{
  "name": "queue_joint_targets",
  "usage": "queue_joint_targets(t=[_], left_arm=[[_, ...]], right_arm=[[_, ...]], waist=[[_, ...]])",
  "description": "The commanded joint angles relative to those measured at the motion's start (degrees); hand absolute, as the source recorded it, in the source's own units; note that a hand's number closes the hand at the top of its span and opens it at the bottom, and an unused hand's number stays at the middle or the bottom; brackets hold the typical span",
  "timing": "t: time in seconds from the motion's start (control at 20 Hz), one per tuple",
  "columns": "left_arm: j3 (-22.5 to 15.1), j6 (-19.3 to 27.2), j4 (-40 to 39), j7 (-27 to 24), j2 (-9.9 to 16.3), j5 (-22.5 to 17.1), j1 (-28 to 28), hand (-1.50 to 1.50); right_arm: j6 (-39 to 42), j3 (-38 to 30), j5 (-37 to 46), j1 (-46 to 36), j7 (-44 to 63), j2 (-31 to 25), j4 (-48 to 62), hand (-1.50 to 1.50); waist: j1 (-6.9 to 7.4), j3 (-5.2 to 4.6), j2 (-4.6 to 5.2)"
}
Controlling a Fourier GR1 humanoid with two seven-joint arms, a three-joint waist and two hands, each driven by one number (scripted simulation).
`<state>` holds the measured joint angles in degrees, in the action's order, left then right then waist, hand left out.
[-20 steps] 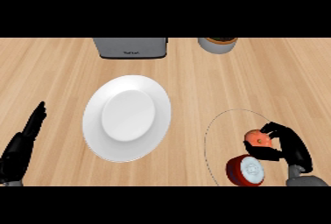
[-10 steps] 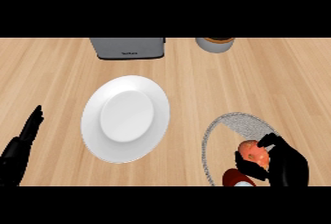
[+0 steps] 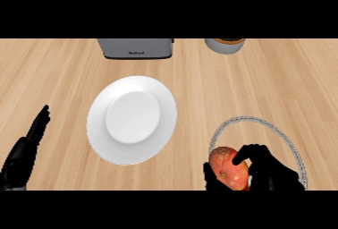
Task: Pick the squash from the placemat and place it in the plate
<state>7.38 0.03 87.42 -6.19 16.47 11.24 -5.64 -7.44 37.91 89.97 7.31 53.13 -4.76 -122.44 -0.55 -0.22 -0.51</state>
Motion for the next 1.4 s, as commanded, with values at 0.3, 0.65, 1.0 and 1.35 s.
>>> queue_joint_targets(t=[0.3, 0.65, 1.0, 1.35], left_arm=[[-0.32, 0.66, -2.22, -0.23, -1.16, 1.26, 3.08, 0.00], [-1.50, -1.11, 0.07, 1.25, -0.76, 1.26, 2.68, 0.00], [-1.38, -1.38, -3.32, -1.84, -0.92, 1.34, 4.10, 0.00], [-1.76, -1.48, -3.49, -2.02, -0.93, 1.85, 5.50, 0.00]], right_arm=[[6.83, 13.61, -3.57, -26.46, 18.19, 4.61, 9.88, 1.50], [1.90, 6.05, -17.20, -42.56, 23.60, 4.70, 20.93, 1.50], [-3.66, 1.05, -30.32, -49.84, 22.01, 4.72, 36.11, 1.50], [-13.86, 2.44, -39.11, -55.60, 18.95, 4.73, 52.28, 1.50]], waist=[[1.64, 0.13, 0.70], [3.48, 0.15, 0.81], [4.20, 0.12, 1.25], [5.90, 0.15, 1.58]])
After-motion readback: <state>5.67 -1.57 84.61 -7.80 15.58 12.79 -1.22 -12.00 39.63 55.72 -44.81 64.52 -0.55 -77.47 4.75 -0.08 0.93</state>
